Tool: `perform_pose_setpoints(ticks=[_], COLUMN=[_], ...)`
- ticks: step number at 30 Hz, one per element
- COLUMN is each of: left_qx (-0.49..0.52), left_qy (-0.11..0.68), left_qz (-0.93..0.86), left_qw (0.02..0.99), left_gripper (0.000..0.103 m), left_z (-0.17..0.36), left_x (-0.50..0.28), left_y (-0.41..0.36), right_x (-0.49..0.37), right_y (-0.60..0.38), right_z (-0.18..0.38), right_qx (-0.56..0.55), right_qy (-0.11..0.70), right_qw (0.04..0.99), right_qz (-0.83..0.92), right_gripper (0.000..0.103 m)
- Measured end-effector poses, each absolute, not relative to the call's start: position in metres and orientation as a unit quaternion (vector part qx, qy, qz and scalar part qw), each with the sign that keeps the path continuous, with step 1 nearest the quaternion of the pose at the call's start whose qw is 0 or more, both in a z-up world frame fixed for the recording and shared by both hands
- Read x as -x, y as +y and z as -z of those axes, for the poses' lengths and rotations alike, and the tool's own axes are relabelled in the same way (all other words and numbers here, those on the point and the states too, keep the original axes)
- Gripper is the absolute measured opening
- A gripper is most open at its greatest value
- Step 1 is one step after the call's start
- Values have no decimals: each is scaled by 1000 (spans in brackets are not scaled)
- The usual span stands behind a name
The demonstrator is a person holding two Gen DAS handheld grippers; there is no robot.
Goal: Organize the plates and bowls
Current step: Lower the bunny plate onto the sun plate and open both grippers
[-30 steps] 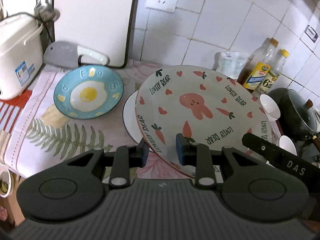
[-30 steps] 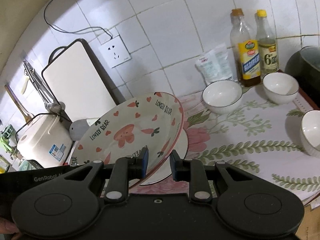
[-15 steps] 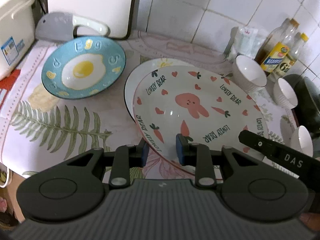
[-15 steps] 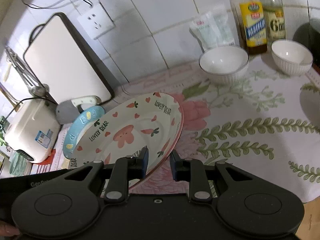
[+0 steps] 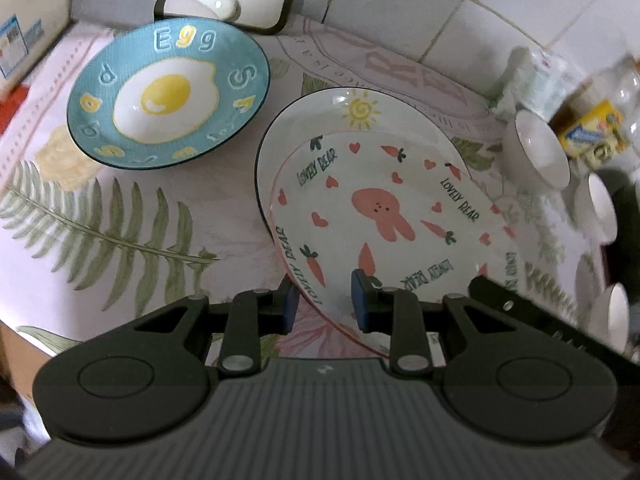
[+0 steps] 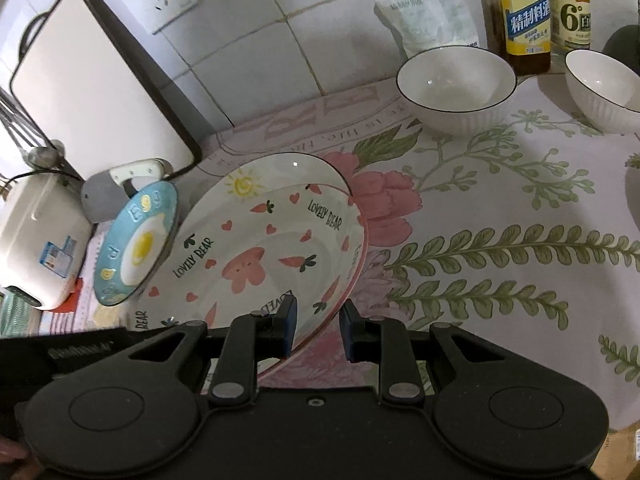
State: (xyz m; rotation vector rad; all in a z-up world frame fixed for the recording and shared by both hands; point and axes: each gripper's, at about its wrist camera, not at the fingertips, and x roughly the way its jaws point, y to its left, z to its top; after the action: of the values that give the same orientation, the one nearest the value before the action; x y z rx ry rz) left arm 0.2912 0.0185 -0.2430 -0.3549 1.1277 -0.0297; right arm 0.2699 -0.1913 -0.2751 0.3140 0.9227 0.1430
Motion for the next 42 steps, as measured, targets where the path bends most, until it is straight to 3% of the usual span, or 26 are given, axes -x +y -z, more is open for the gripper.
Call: perform_pose_setpoints(ticks=[28,34,38,42], left_qx=[134,124,94,70], left_qy=[582,571,567,559], left_qz=[-45,-38,-27,-22], left_qw=[801,811,818,826], left_gripper=[28,31,41,41], left_z=[251,226,205,184], left_x=[-330,-312,-294,-275], left_y=[15,20,21,27], right_x=[-301,-285,-279,-267], right_y=[-172,-178,-183,-184], right_z=[289,262,236,210], right_qx=[-53,-35,-32,-18], right_qy=[459,442,455,463], right_qw=[883,890,881,874], right_qz=[-86,-109,-126,-142], right_gripper=[32,32,32,33])
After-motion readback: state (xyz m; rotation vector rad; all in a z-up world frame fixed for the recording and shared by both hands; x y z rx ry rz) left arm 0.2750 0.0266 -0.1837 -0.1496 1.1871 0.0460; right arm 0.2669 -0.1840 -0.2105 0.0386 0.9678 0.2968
